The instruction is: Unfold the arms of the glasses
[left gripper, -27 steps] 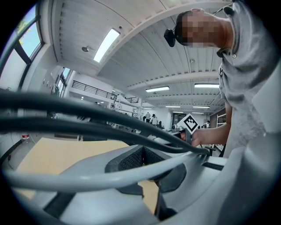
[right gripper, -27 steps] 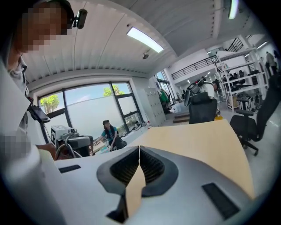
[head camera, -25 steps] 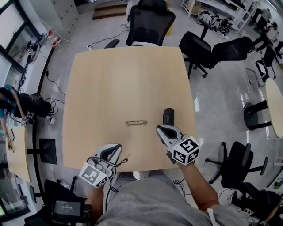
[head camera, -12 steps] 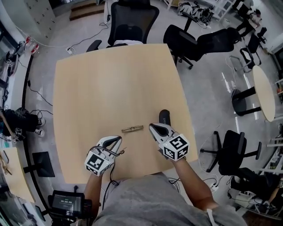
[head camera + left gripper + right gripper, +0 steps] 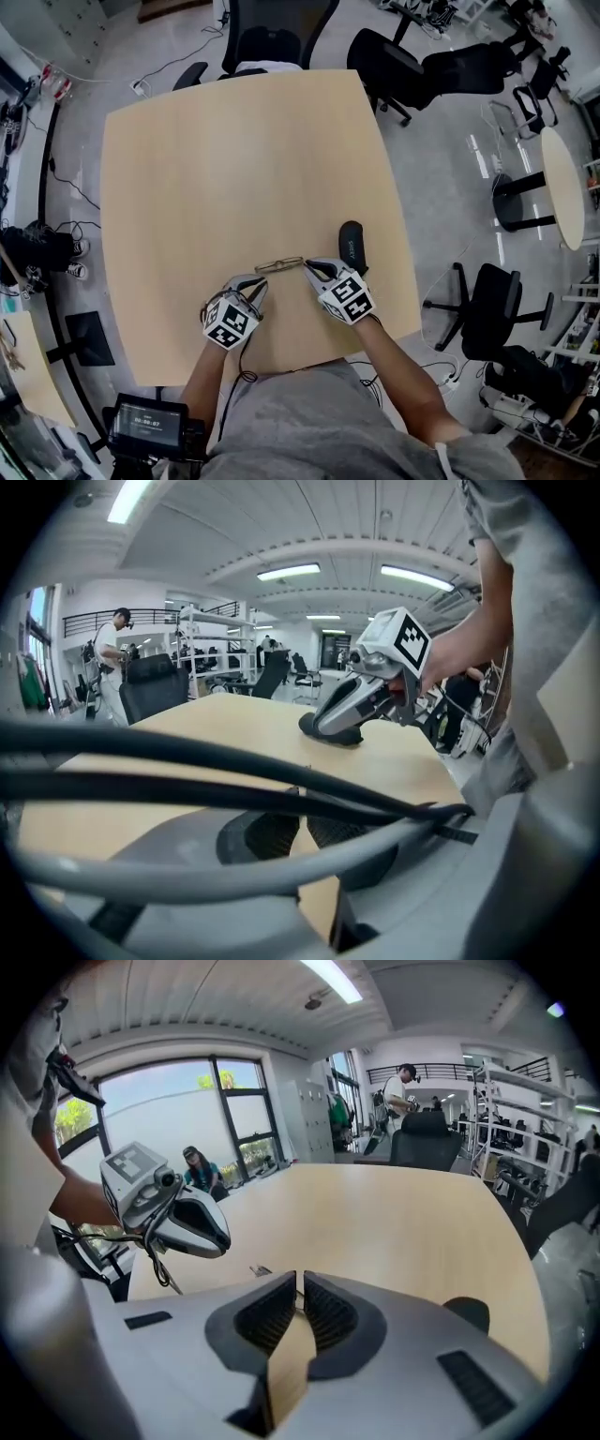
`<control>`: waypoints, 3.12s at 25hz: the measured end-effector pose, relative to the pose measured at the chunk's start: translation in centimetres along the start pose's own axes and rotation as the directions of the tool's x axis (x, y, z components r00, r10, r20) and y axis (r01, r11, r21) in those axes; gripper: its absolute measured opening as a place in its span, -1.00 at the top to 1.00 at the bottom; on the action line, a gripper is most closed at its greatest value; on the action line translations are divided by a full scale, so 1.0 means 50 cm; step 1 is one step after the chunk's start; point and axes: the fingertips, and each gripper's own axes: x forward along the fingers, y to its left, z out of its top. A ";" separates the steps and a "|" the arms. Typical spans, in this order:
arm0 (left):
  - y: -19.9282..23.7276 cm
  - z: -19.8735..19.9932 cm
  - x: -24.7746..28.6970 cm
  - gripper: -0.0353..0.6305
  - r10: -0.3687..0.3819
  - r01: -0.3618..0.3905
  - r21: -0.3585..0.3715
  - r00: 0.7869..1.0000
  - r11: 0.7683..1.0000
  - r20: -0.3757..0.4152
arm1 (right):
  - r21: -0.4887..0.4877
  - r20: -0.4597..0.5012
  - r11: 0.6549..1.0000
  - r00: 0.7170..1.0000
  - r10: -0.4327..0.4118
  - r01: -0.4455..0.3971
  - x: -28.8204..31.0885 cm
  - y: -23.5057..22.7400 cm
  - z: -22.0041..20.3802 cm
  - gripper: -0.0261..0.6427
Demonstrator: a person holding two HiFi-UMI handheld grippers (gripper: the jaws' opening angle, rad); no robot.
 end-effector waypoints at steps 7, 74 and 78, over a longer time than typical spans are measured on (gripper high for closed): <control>0.025 -0.059 0.055 0.87 0.116 -0.078 0.230 0.981 0.970 -0.156 | -0.035 -0.113 0.999 0.993 -0.014 0.010 0.065 -0.020 -0.077 0.89; -0.054 -0.094 0.134 0.87 -0.096 0.117 0.111 0.979 0.987 -0.178 | -0.001 -0.142 0.979 0.969 0.201 -0.203 0.081 0.120 -0.110 0.88; -0.052 -0.095 0.152 0.87 -0.101 0.123 0.113 0.977 0.986 -0.187 | 0.043 -0.150 0.989 0.978 0.146 -0.141 0.100 0.078 -0.111 0.88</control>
